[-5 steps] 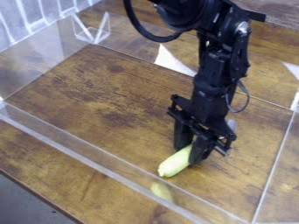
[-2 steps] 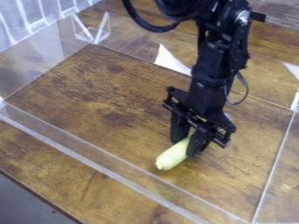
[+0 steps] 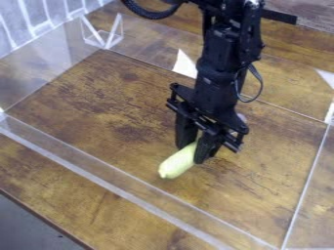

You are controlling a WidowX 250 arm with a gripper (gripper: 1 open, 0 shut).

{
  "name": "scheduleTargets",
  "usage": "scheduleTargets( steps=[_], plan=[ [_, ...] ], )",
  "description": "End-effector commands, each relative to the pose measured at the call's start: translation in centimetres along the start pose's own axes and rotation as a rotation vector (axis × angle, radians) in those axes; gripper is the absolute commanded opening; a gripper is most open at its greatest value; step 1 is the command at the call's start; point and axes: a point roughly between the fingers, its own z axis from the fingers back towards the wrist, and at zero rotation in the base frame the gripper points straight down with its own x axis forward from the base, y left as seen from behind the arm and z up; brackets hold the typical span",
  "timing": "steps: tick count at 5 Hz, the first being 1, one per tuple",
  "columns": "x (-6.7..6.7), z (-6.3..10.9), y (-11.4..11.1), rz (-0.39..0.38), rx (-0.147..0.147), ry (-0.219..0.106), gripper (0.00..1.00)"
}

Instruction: Move the green spoon to the left

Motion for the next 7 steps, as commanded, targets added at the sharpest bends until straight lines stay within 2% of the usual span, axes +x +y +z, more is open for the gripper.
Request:
scheduleTargets(
  steps=[1,2,3,4,5,6,7],
  plan=[
    [-0.1,4.0,2.2,0.049,0.018,-0.113,0.00],
    [-0.4,6.2,2.4,-0.008,0.051,-0.143,0.00],
    [-1.5,9.6,3.6,-0.009,0.103,-0.195,0.00],
    [-2.1,9.1,4.1,0.003,0.150,-0.234,0.00],
    [-3.9,9.0,7.1,0.074,0.185,-0.247,0.00],
    [-5.8,7.5,11.5,0.172,0.219,-0.240,0.00],
    [-6.6,7.4,14.5,0.304,0.255,-0.238,0.00]
  ],
)
